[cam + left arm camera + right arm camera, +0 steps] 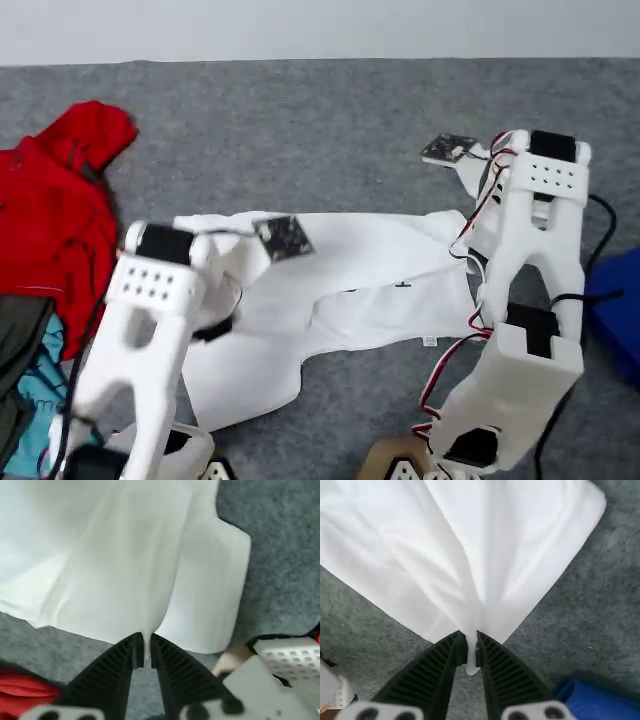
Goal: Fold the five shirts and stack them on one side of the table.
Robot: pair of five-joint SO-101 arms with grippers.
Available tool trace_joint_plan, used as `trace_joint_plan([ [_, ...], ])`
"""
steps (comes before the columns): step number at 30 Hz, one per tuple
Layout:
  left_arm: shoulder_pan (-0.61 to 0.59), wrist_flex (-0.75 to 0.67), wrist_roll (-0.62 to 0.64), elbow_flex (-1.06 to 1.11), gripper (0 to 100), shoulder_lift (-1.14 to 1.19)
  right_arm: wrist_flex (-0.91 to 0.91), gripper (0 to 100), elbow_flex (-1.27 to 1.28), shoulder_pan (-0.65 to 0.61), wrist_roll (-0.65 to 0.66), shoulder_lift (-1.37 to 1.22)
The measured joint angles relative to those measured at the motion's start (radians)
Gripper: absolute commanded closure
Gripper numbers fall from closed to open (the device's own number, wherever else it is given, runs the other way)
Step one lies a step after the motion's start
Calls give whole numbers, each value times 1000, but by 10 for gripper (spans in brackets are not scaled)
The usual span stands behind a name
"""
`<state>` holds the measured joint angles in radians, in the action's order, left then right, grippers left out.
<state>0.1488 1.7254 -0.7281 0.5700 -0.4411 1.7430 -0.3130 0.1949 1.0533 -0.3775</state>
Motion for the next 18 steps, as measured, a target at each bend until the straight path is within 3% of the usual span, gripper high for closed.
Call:
trace_joint_plan([
  [5,0,0,-8,147,998,-164,0,988,55,20,41,0],
  [18,-49,0,-8,152,999,-308,5,988,68,20,51,0],
])
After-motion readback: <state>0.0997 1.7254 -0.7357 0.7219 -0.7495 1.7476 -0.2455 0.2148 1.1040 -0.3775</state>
